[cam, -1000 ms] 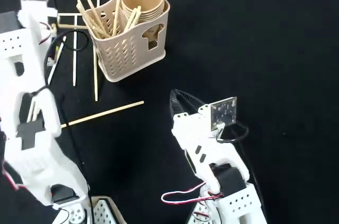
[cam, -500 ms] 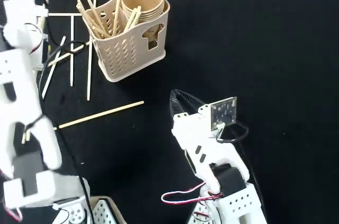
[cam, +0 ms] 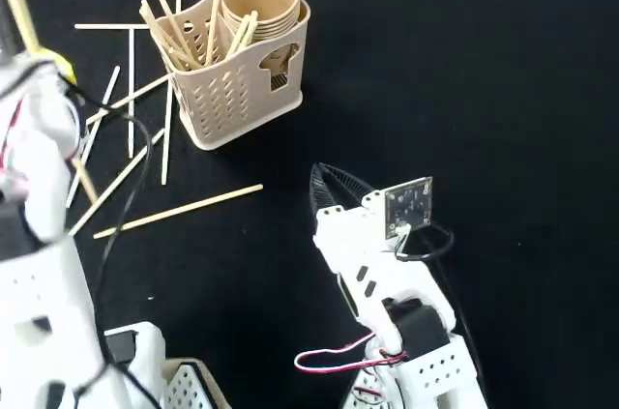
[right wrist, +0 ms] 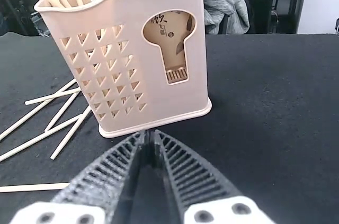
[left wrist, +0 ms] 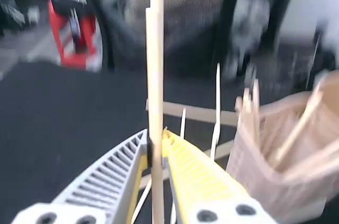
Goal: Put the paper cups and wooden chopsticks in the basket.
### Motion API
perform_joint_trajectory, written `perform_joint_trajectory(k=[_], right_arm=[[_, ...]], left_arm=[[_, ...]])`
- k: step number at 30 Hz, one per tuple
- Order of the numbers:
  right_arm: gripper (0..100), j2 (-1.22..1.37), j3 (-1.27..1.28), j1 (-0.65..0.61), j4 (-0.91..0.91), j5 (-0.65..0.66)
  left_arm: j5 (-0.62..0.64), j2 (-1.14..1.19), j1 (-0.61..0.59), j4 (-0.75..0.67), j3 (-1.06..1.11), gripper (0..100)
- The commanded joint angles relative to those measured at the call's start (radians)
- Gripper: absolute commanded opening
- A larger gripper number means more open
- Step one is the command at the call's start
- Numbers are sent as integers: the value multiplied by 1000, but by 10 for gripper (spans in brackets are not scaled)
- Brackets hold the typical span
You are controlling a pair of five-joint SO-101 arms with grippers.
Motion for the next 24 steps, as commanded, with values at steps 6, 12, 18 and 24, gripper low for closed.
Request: perform_joint_trajectory(k=[6,12,18,24], right_arm=[[16,-8,-1,12,-23,3],[16,-8,-1,12,-23,3],[16,-7,-1,12,-23,5],[16,-5,-1,12,-21,46]], left_arm=[[338,-224,10,-991,435,29],[453,-97,73,-1034,285,29],[451,114,203,-982,74,29],[457,321,219,-1023,97,28]])
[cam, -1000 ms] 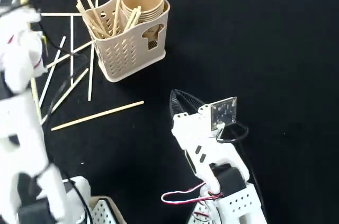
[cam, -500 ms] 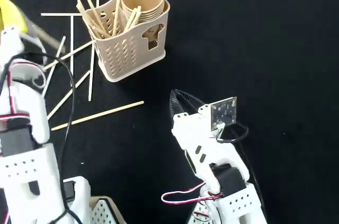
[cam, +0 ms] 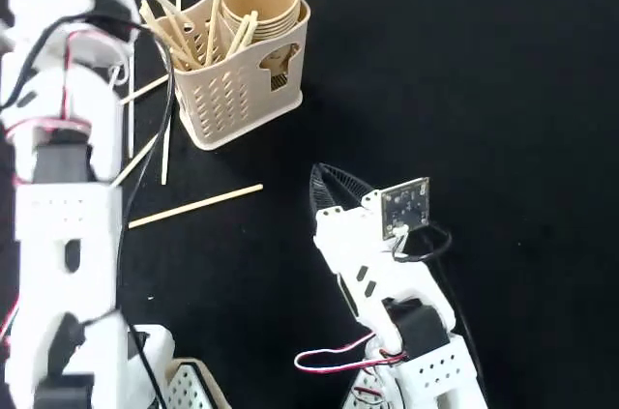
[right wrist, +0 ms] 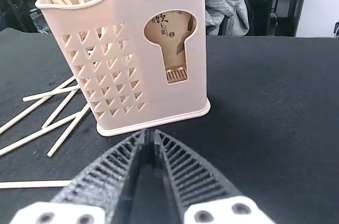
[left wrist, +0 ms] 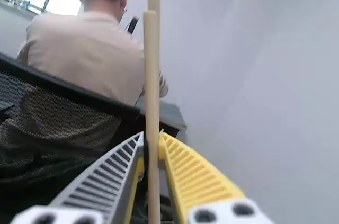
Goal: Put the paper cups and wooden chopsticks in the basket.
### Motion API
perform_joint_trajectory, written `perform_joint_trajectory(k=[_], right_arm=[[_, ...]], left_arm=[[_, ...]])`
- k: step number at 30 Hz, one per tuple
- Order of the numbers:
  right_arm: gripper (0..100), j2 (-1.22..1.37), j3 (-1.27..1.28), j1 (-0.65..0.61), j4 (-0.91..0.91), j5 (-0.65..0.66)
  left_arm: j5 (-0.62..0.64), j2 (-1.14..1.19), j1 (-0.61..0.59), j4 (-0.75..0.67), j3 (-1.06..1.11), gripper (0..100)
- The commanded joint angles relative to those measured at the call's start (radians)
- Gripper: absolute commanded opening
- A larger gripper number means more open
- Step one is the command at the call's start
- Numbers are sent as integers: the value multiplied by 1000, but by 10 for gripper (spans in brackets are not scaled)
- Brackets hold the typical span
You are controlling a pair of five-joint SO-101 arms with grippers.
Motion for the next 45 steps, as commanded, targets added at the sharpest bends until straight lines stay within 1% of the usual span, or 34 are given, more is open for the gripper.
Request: perform_joint_trajectory(k=[1,4,6,17,23,27,34,35,37,39,43,45], right_arm=[[16,-5,-1,12,-21,12],[16,-5,-1,12,-21,12],[16,-5,-1,12,-21,12],[16,-5,-1,12,-21,12],[16,-5,-1,12,-21,14],[16,-5,-1,12,-21,14],[16,-7,-1,12,-21,25],[16,-7,-1,12,-21,25],[16,-7,-1,12,-21,25],[16,-8,-1,12,-21,25],[16,-10,-1,12,-21,25],[16,-10,-1,12,-21,25]], left_arm=[[8,133,10,-71,-7,28],[2,173,8,-144,36,28],[0,175,8,-161,64,28],[-5,172,21,-163,165,28],[-112,172,91,-163,202,28],[-117,172,124,-153,220,28],[-118,172,119,-152,249,30],[-137,172,117,-150,257,34],[-187,170,124,-89,262,80],[-183,163,124,-11,245,114],[-152,120,111,74,211,121],[-153,75,108,144,176,123]])
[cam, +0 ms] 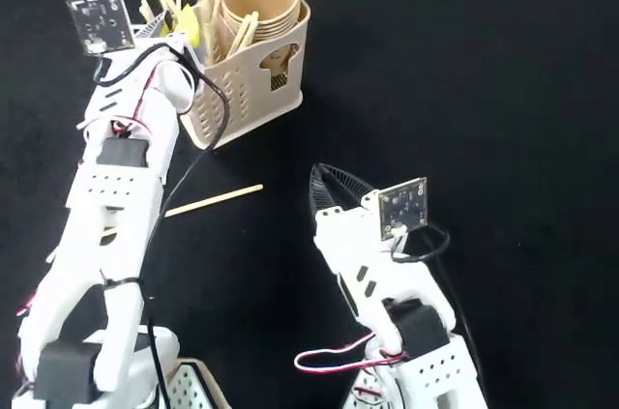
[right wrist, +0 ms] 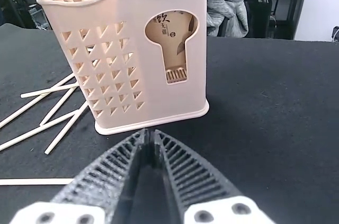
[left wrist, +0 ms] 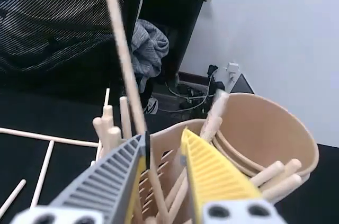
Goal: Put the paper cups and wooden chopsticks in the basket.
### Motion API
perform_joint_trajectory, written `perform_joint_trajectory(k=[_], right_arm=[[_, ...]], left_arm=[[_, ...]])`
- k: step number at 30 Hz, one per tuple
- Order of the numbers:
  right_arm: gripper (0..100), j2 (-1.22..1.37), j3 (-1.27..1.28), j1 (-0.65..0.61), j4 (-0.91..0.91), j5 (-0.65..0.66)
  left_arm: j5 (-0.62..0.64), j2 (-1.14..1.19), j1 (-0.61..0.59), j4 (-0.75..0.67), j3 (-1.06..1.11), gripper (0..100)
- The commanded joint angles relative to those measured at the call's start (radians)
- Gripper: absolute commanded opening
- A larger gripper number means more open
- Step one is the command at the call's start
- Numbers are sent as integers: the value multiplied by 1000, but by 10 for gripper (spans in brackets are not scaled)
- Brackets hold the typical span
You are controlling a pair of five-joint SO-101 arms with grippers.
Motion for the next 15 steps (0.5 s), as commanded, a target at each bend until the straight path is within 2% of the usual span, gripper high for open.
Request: perform_joint_trajectory(k=[1,6,10,13,15], right_arm=[[16,-10,-1,12,-21,8],[16,-8,-1,12,-21,8],[16,-5,-1,12,-21,8],[16,-5,-1,12,-21,8],[16,-5,-1,12,-21,8]], left_arm=[[8,-120,-8,150,-108,132],[5,-245,-10,451,-223,156],[5,-313,-77,591,-298,159],[-2,-345,-216,698,-357,159],[-61,-341,-331,786,-401,159]])
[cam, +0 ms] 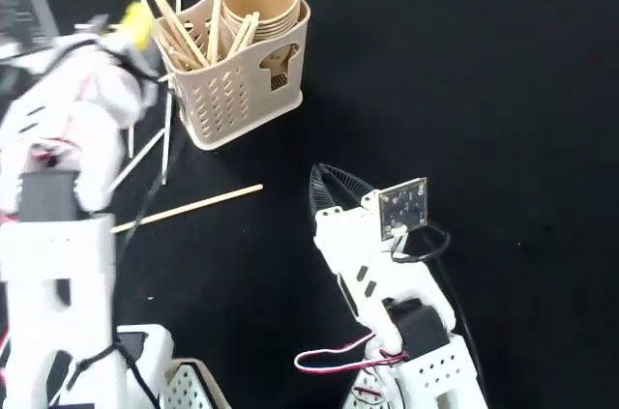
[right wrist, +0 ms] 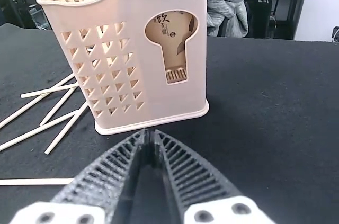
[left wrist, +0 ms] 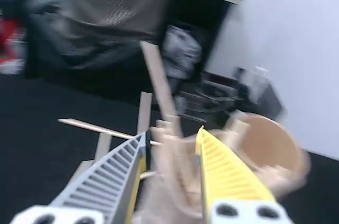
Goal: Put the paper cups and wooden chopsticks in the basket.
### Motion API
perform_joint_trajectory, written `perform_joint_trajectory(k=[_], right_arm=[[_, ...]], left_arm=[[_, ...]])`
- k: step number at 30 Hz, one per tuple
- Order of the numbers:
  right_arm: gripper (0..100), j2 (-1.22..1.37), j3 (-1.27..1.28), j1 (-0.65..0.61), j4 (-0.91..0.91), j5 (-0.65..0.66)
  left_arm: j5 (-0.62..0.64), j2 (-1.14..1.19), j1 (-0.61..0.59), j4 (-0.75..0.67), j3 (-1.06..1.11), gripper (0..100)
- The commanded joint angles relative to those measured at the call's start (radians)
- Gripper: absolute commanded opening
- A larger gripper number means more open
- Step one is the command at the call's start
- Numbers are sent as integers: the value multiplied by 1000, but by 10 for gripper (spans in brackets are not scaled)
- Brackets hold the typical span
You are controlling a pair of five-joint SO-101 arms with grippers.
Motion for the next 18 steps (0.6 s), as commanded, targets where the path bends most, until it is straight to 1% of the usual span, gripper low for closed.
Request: perform_joint_trajectory(k=[1,4,7,10,12,15,18], right_arm=[[16,-5,-1,12,-21,8],[16,-5,-1,12,-21,8],[16,-5,-1,12,-21,8],[16,-5,-1,12,-21,8],[16,-5,-1,12,-21,8],[16,-5,-1,12,-21,8],[16,-5,-1,12,-18,8]], left_arm=[[-97,-21,-240,173,-131,159],[-207,63,-337,264,-142,160],[-358,210,-377,284,-142,160],[-499,388,-386,321,-168,160],[-565,514,-386,364,-216,160],[-641,721,-386,410,-321,161],[-694,936,-386,477,-478,161]])
